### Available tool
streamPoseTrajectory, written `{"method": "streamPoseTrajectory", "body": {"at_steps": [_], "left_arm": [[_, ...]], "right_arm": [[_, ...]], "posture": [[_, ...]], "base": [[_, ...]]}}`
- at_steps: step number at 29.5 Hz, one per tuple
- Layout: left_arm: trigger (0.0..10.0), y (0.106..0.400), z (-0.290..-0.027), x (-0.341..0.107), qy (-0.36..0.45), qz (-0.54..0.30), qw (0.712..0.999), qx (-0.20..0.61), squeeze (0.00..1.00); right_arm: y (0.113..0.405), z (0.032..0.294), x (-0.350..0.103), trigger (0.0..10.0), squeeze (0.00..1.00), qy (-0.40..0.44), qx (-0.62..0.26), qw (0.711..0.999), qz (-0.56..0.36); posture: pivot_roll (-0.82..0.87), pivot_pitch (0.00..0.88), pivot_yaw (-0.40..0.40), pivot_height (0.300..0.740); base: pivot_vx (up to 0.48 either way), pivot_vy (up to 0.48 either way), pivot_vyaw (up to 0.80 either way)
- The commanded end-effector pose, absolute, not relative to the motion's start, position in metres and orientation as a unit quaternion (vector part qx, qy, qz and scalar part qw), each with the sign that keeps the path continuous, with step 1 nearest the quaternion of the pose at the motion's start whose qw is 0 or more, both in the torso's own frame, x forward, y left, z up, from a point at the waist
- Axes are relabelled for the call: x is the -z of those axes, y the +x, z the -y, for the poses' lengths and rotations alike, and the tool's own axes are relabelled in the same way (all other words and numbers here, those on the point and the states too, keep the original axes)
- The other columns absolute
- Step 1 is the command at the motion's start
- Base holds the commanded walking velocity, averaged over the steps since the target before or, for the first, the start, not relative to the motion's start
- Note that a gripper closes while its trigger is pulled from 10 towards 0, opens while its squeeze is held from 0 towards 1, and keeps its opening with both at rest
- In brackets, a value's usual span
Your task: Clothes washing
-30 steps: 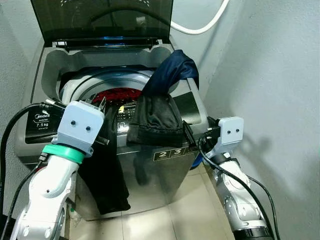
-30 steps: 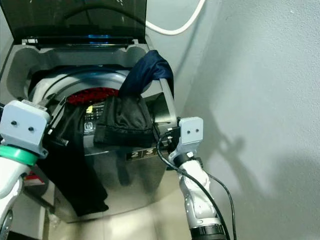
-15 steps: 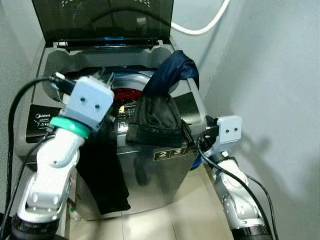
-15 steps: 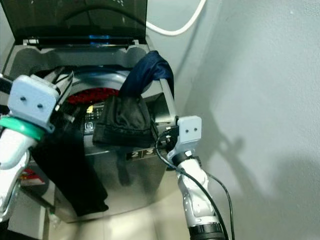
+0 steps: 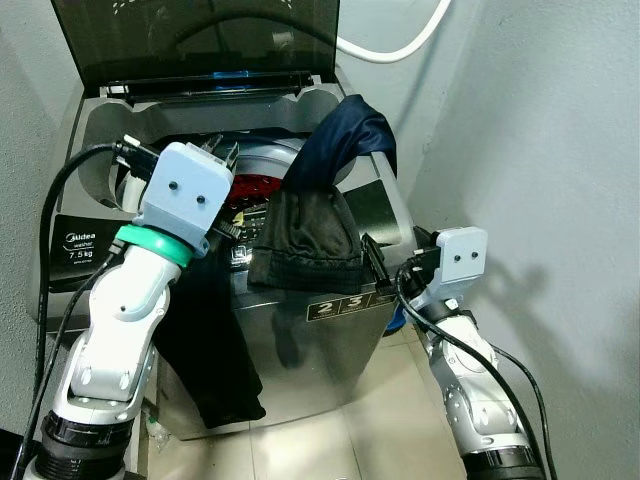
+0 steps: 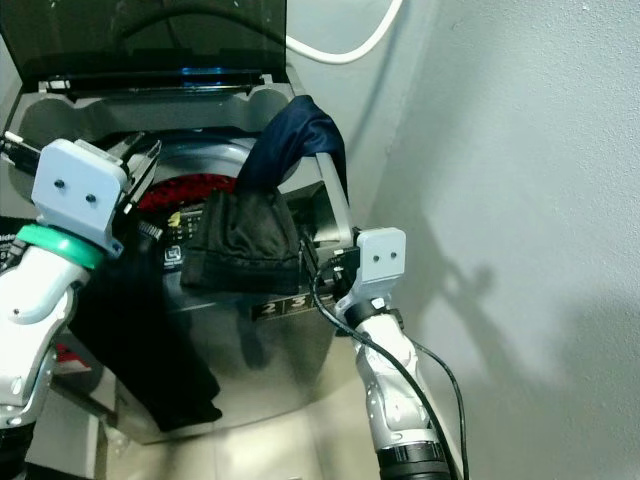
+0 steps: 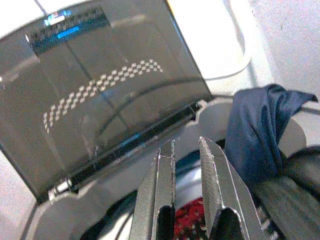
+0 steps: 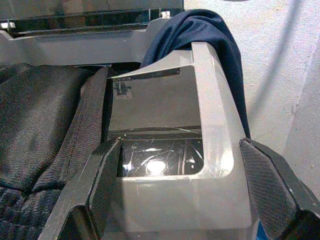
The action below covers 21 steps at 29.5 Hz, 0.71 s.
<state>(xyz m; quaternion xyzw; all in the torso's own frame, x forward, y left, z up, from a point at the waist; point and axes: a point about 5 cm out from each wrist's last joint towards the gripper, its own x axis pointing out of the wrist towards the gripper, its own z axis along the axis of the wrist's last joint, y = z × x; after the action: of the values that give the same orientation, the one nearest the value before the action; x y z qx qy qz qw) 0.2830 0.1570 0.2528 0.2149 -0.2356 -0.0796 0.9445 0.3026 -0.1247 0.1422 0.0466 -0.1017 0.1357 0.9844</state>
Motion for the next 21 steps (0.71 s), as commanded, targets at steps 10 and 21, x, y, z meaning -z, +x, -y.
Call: {"method": "streamPoseTrajectory", "body": {"at_steps": [10, 21], "left_arm": [[10.0, 0.250, -0.183, -0.223, 0.157, 0.151, 0.976, 0.009, 0.32], [10.0, 0.257, -0.199, -0.218, 0.111, 0.126, 0.985, -0.047, 1.00]], "right_arm": [[0.299, 0.124, -0.135, 10.0, 0.00, 0.048, -0.139, 0.985, 0.085], [0.300, 0.122, -0.136, 10.0, 0.00, 0.050, -0.142, 0.985, 0.085]], "posture": [[0.09, 0.023, 0.011, 0.740], [0.10, 0.023, 0.008, 0.740]], "base": [[0.000, 0.000, 0.00], [0.000, 0.000, 0.00]]}}
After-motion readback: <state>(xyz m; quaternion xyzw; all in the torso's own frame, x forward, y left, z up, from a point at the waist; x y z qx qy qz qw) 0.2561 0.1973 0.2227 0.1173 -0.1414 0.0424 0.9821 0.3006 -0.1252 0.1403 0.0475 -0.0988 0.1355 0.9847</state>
